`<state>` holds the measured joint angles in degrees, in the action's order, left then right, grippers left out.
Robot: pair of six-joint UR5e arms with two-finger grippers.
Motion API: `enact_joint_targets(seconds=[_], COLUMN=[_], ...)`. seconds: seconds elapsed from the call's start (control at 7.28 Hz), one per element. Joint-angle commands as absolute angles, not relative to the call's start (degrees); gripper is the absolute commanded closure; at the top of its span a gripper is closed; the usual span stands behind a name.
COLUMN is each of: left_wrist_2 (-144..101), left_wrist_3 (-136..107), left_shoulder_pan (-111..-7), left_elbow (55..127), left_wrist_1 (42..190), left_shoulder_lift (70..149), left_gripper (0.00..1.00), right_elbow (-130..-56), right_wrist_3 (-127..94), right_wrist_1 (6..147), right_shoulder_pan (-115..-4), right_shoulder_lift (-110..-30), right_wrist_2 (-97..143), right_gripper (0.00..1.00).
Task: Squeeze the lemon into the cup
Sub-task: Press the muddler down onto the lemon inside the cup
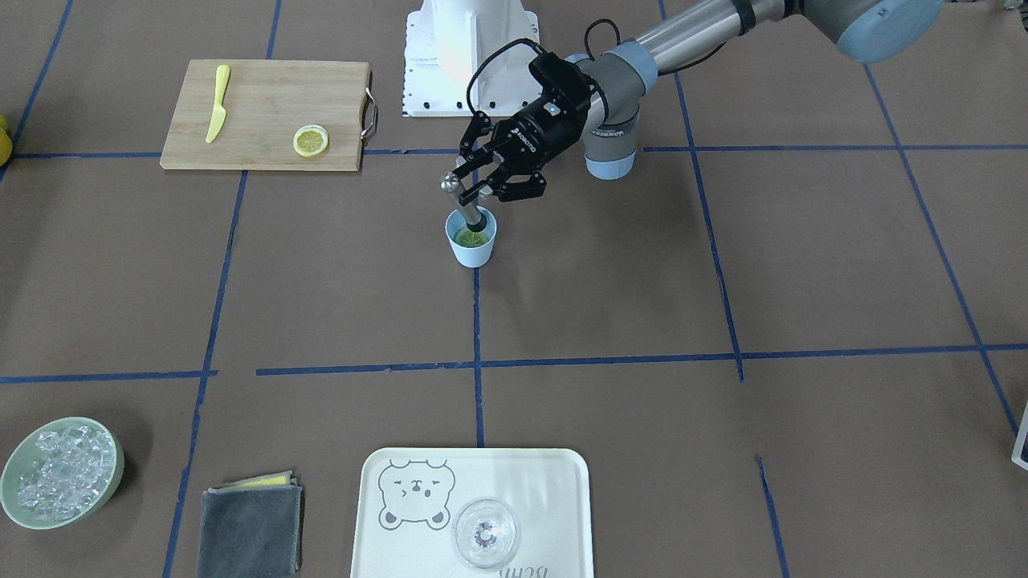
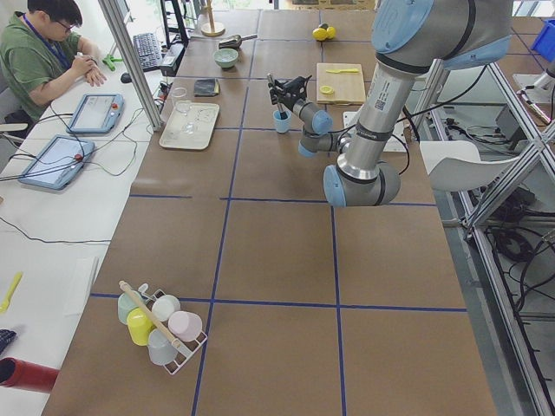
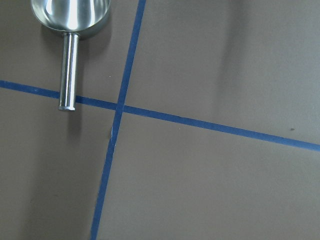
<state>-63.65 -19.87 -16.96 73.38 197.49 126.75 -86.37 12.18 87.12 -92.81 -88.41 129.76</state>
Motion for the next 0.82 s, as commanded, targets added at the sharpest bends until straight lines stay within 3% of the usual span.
enact_joint_targets(seconds=[0.0, 0.27, 0.69], left_wrist_2=[-62.8, -61.8, -62.0], left_wrist_3=[-19.9, -20.0, -20.0], left_shoulder_pan=[-16.3, -15.5, -16.3], left_elbow=[69.8, 69.8, 75.8], left_wrist_1=[197.5, 197.6, 197.6], left_shoulder_lift=[127.4, 127.4, 127.4], left_gripper=[1.0, 1.0, 1.0], right_elbow=[-86.4, -86.3, -86.4], right_wrist_3=[12.2, 12.2, 12.2], right_wrist_1=[87.1, 87.1, 87.1], right_shoulder_pan=[-92.8, -92.8, -92.8], right_shoulder_lift=[-88.6, -88.6, -88.5], right_wrist_2=[129.7, 129.7, 129.7], right_gripper=[0.0, 0.0, 0.0])
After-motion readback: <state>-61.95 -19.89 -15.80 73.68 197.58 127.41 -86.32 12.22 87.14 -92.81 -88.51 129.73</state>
